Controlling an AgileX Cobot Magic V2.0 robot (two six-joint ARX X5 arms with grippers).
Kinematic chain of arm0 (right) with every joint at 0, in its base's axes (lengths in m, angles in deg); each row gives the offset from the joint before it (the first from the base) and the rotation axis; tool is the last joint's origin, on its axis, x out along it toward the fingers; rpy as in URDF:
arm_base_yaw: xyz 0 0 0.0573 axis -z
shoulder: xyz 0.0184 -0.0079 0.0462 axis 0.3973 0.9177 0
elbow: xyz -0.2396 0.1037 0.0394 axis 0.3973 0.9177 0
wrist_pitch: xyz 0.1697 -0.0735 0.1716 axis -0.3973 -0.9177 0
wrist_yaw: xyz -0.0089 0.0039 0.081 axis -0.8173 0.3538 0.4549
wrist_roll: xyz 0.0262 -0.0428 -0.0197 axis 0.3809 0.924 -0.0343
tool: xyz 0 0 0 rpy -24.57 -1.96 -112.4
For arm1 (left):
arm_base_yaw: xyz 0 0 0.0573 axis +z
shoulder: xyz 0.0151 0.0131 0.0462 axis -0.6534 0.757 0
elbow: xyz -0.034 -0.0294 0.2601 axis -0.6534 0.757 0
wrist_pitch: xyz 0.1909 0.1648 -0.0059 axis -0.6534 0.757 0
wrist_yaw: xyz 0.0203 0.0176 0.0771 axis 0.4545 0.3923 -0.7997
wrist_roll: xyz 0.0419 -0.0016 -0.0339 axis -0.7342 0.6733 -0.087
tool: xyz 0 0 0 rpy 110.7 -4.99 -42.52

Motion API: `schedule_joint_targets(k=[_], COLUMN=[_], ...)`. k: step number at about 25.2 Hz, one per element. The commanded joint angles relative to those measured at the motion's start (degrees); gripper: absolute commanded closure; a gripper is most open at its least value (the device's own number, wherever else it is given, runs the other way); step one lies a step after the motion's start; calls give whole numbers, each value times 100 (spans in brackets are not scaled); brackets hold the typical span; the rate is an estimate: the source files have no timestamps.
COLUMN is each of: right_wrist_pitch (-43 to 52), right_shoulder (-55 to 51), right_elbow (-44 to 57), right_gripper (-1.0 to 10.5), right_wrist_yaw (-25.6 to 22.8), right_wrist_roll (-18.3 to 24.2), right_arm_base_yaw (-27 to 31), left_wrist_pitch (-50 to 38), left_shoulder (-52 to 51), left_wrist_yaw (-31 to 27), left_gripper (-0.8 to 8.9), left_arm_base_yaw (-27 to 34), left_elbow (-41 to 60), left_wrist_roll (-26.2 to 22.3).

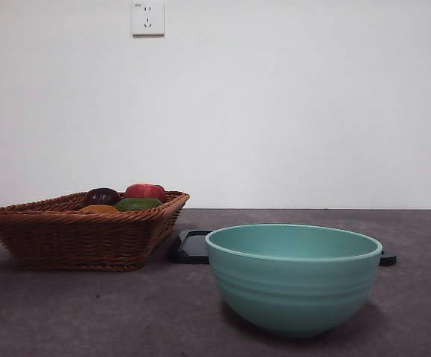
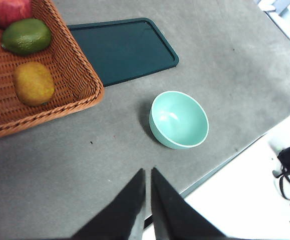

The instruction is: Pick up the wifruite, put it on the bowl, pick up the plate, put it on desk

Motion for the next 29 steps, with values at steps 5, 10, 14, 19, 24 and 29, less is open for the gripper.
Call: schedule_joint_targets(k=[5, 10, 14, 19, 24, 29], right_wrist_pitch=[52, 48, 44, 33, 28, 28], right_shoulder=[31, 31, 31, 31, 31, 31], right_elbow=[-105, -105, -105, -105, -105, -105], right_gripper=[936, 935, 682, 277, 263, 263], right_wrist_yaw=[-48, -48, -59, -238, -238, -223], right_wrist_roll=[81, 79, 63, 11, 15, 11], right_arm_base_yaw=[-26, -26, -26, -26, -26, -26], left_wrist_pitch=[-133, -177, -188, -376, -433, -433], left_shoulder=[39, 39, 39, 39, 39, 44], left_wrist_yaw=[22, 22, 20, 20, 22, 13], left_gripper=[794, 769, 498, 165, 153, 158], left_arm_base_yaw=[-31, -31, -31, -31, -31, -28], left_elbow=[-149, -149, -149, -149, -149, -149], left_wrist_roll=[-328, -350, -396, -452, -424, -208])
